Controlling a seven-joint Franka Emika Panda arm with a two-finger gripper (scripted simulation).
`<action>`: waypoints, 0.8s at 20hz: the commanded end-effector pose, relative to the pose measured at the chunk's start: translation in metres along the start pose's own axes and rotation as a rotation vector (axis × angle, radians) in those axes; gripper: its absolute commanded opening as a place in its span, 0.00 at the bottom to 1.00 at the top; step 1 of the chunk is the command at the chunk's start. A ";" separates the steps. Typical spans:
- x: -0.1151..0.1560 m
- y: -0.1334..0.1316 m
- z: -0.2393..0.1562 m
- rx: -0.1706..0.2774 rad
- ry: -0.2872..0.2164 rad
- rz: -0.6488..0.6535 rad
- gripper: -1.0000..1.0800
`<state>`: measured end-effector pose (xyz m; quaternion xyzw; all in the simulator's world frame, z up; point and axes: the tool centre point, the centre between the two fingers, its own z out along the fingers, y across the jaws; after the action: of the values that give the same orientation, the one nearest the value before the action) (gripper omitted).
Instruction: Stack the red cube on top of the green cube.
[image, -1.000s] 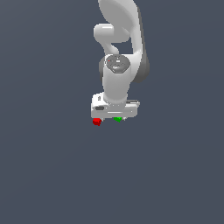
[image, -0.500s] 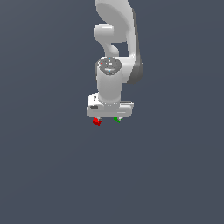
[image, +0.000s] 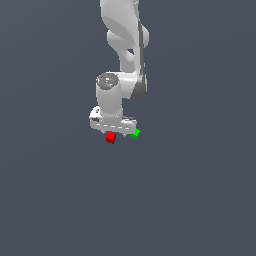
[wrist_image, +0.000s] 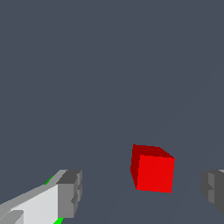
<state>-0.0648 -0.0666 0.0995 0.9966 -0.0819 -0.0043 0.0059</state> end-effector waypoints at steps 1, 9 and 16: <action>-0.009 0.012 0.011 0.004 0.003 0.040 0.96; -0.026 0.032 0.031 0.011 0.008 0.106 0.96; -0.024 0.030 0.030 0.013 0.007 0.102 0.96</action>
<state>-0.0952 -0.0938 0.0691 0.9910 -0.1339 -0.0001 0.0001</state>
